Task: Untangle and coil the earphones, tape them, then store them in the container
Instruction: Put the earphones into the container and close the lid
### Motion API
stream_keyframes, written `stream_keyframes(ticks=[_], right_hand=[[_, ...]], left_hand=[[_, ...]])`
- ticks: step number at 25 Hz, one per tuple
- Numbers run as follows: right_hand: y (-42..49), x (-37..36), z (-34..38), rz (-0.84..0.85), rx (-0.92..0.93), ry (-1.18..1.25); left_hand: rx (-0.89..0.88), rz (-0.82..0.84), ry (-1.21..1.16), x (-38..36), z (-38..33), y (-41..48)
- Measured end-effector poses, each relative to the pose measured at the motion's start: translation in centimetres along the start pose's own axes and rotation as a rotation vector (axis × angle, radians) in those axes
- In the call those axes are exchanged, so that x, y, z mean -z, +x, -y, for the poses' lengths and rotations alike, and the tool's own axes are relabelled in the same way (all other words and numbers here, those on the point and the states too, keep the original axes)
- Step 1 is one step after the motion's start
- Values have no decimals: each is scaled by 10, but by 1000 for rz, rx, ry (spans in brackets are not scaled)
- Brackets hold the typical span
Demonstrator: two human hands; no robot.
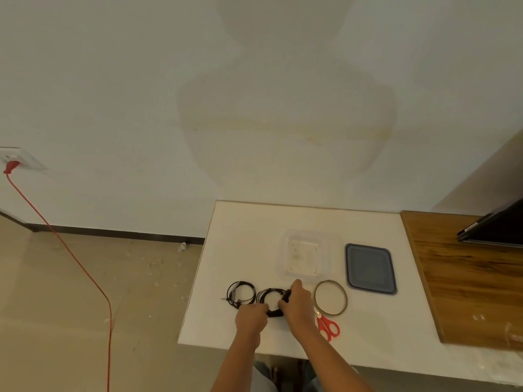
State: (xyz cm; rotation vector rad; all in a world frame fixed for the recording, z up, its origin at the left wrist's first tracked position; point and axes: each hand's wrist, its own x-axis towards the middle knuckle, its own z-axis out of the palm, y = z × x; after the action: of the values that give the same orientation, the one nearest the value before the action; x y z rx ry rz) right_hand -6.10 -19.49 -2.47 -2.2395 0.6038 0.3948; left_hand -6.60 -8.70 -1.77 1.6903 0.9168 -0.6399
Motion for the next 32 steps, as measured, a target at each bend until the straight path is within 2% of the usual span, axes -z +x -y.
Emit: stream_keyframes(ticks=[3,5,8,10,12,14,18,21,23,25,27,28,32], right_hand=[[-20,11,1,6,52,154],[-33,28,4,-26,128,301],[-27,62,10,-187,201,427],[-6,79,12,-273,163,462],[20,88,10,-304,90,452],[45,89,5,-298,38,405],[66,81,-2,-248,47,231],[57,78,-3,-330,33,102],[39,66,0,-379,143,133],[17,41,11,-180,218,233],[2,9,21,114,180,218],[-2,-8,26,191,152,188],[-10,-50,36,154,-51,421]], left_hand=[[80,-22,-68,5,0,-6],[92,-14,-245,2,-6,-8],[-106,-5,-266,-12,-40,-20],[-211,42,-192,-26,-66,-24],[-244,120,-123,-39,-87,-25],[-202,193,-123,-49,-97,-17],[-157,241,-124,-52,-94,8],[-228,79,-330,-28,-86,10],[-258,-197,-261,4,-76,8],[-201,-412,-27,33,-52,14],[-21,-406,110,48,-27,19],[21,-369,140,51,-19,19],[-65,-269,33,49,-5,19]])
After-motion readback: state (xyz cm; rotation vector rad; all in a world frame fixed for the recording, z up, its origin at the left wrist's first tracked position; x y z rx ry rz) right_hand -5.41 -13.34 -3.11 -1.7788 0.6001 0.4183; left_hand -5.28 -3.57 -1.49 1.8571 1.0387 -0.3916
